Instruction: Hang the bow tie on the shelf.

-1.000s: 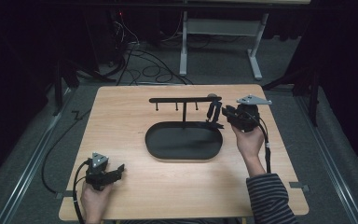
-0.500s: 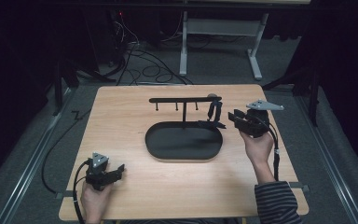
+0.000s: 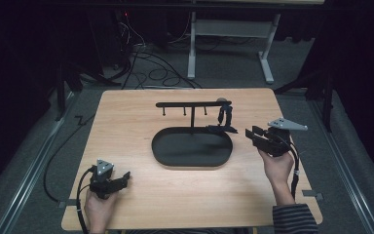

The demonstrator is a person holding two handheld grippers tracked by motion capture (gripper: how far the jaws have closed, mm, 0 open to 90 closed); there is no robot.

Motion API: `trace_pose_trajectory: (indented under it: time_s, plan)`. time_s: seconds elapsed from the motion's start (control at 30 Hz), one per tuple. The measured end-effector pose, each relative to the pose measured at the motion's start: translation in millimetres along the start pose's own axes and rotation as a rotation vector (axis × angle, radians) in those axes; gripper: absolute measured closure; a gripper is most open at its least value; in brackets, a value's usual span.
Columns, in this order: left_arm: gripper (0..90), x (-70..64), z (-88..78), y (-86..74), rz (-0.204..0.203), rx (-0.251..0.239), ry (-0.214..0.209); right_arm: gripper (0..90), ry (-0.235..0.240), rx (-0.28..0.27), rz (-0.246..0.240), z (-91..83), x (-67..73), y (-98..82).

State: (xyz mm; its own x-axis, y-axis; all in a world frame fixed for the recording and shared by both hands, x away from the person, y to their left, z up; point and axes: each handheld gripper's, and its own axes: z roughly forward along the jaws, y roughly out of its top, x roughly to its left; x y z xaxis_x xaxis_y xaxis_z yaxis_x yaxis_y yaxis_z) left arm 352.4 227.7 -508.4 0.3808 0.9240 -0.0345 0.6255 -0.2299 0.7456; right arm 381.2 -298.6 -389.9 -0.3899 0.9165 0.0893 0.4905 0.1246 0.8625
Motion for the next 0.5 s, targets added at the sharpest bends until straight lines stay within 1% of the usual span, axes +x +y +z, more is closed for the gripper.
trace_pose_trajectory:
  time_s: [0.17, 0.5]
  plan:
    - [27.3, -0.2, 0.1, 0.0, 0.0, 0.0, 0.001, 65.3, -0.001, -0.003, 0.023, -4.7, -2.8, -8.0]
    - [27.4, -0.6, 0.2, 0.1, 0.0, 0.0, 0.003, 64.9, 0.013, -0.002, 0.037, -10.6, -5.8, -24.2]
